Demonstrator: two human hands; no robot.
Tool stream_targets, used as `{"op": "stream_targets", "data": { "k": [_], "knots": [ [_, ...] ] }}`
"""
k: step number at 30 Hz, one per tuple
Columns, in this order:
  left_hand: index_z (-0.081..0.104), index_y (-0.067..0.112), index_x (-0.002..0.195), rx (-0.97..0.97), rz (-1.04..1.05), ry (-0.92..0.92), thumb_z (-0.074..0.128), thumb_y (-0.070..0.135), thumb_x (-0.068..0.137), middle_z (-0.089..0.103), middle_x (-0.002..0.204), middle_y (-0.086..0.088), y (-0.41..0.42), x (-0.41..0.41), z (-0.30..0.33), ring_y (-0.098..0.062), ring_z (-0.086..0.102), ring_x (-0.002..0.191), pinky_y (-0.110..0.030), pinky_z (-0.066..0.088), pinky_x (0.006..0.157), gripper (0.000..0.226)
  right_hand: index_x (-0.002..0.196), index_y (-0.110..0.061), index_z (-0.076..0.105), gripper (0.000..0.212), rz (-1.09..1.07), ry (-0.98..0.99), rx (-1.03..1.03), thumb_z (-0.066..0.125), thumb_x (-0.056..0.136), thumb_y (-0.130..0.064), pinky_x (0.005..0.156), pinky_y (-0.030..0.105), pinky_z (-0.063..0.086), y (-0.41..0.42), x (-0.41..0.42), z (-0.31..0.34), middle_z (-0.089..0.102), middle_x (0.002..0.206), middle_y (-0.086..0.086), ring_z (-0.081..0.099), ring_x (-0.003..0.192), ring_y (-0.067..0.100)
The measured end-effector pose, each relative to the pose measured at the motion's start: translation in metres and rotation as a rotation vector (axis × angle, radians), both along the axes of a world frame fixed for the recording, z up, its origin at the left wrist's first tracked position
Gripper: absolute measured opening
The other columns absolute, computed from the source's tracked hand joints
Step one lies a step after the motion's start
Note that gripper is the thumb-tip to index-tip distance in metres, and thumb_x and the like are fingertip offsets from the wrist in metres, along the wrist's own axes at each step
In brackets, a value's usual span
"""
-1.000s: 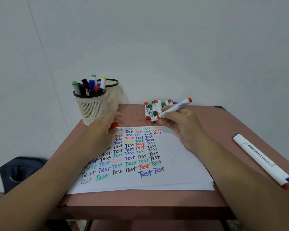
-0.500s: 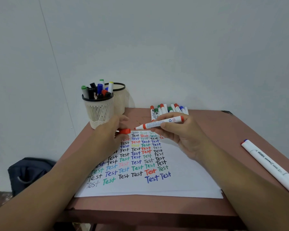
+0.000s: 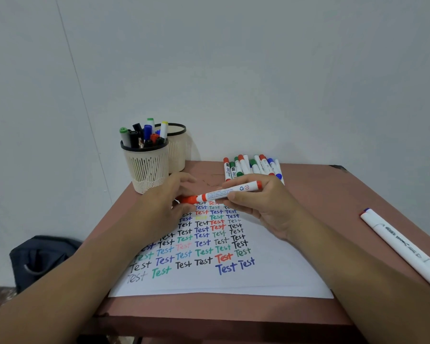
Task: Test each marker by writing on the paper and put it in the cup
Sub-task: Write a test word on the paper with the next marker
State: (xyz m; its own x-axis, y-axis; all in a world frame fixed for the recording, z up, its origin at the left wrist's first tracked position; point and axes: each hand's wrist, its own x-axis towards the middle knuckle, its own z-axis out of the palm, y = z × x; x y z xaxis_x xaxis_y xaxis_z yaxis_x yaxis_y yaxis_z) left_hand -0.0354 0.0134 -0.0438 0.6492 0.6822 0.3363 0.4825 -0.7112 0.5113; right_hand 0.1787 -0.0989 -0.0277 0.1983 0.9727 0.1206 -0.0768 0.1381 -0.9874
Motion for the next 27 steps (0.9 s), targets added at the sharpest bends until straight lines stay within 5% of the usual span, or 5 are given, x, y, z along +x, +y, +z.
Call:
{"op": "stream_targets", "data": {
  "k": [12, 16, 19, 23, 27],
  "knots": [
    [0.025, 0.064, 0.102, 0.039, -0.071, -0.067, 0.06, 0.008, 0.098, 0.068, 0.11, 0.021, 0.005, -0.002, -0.009, -0.004, 0.063, 0.104, -0.035, 0.053, 0.092, 0.066, 0.106, -0.01, 0.079, 0.025, 0.003, -0.198, 0.016, 0.079, 0.084, 0.002, 0.091, 0.04, 0.061, 0.006, -0.005, -0.005, 0.079, 0.1, 0.013, 0.077, 0.097, 0.029],
    [0.022, 0.068, 0.103, 0.044, -0.089, -0.068, 0.06, 0.007, 0.098, 0.066, 0.1, 0.025, 0.008, -0.003, -0.012, -0.004, 0.064, 0.098, -0.033, 0.054, 0.085, 0.072, 0.102, -0.013, 0.081, 0.023, -0.06, -0.39, -0.021, 0.083, 0.082, -0.002, 0.075, 0.021, 0.06, 0.003, -0.006, -0.001, 0.08, 0.092, -0.002, 0.076, 0.086, 0.008],
    [0.025, 0.07, 0.104, 0.058, -0.071, -0.086, 0.064, 0.014, 0.096, 0.063, 0.098, 0.03, 0.007, 0.0, -0.01, 0.004, 0.061, 0.1, -0.025, 0.05, 0.087, 0.069, 0.095, -0.019, 0.081, 0.015, -0.116, -0.786, -0.091, 0.084, 0.083, -0.01, 0.075, 0.018, 0.058, 0.004, -0.006, -0.001, 0.075, 0.086, -0.016, 0.07, 0.081, -0.003],
    [0.031, 0.053, 0.113, 0.043, -0.011, -0.134, 0.07, 0.027, 0.092, 0.062, 0.102, 0.028, 0.007, 0.001, -0.009, 0.004, 0.06, 0.099, -0.027, 0.052, 0.091, 0.052, 0.101, -0.032, 0.077, 0.019, -0.186, -0.882, 0.028, 0.076, 0.09, -0.016, 0.07, 0.022, 0.057, 0.003, -0.009, -0.001, 0.073, 0.088, -0.015, 0.068, 0.081, 0.005],
    [0.03, 0.044, 0.137, -0.015, 0.063, -0.144, 0.072, 0.054, 0.084, 0.06, 0.117, 0.021, 0.01, 0.0, -0.01, -0.002, 0.059, 0.1, -0.03, 0.053, 0.088, 0.069, 0.128, -0.044, 0.065, 0.034, -0.252, -1.102, 0.061, 0.065, 0.1, -0.025, 0.077, 0.022, 0.041, 0.009, 0.002, -0.002, 0.059, 0.101, -0.015, 0.055, 0.092, -0.001]
  ]
}}
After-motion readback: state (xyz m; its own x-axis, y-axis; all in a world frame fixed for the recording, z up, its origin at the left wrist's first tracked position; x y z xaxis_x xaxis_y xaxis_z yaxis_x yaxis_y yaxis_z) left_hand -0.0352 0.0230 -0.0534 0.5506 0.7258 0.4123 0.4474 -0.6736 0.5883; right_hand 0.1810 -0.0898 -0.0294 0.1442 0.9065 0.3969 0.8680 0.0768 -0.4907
